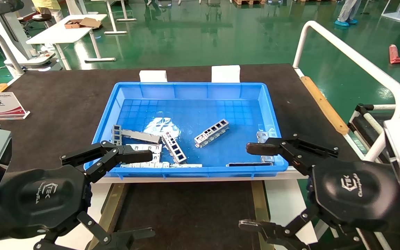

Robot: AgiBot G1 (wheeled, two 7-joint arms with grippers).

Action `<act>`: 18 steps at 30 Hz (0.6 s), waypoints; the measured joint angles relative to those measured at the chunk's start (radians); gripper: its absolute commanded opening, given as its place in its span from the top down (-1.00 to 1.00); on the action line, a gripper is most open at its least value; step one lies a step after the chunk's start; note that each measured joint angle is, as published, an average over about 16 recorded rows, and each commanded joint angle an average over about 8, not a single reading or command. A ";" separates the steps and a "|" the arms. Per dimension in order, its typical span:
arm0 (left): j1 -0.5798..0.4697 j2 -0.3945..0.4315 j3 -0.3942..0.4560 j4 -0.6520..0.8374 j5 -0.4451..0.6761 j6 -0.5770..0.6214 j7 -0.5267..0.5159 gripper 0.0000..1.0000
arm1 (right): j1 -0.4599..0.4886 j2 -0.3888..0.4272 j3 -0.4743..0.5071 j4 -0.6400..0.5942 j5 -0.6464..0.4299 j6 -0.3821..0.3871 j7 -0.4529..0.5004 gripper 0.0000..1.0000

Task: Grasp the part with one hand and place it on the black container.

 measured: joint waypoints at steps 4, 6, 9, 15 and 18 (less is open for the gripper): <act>0.000 0.000 0.000 0.000 0.000 0.000 0.000 -1.00 | 0.000 0.000 0.000 0.000 0.000 0.000 0.000 -1.00; 0.000 0.000 0.000 0.000 0.000 0.000 0.000 -1.00 | 0.000 0.000 0.000 0.000 0.000 0.000 0.000 -1.00; 0.000 0.000 0.000 0.000 0.000 0.000 0.000 -1.00 | 0.000 0.000 0.000 0.000 0.000 0.000 0.000 -1.00; 0.000 0.000 0.000 0.000 0.000 0.000 0.000 -1.00 | 0.000 0.000 0.000 0.000 0.000 0.000 0.000 -1.00; 0.000 0.000 0.000 0.000 0.000 0.000 0.000 -1.00 | 0.000 0.000 0.000 0.000 0.000 0.000 0.000 -1.00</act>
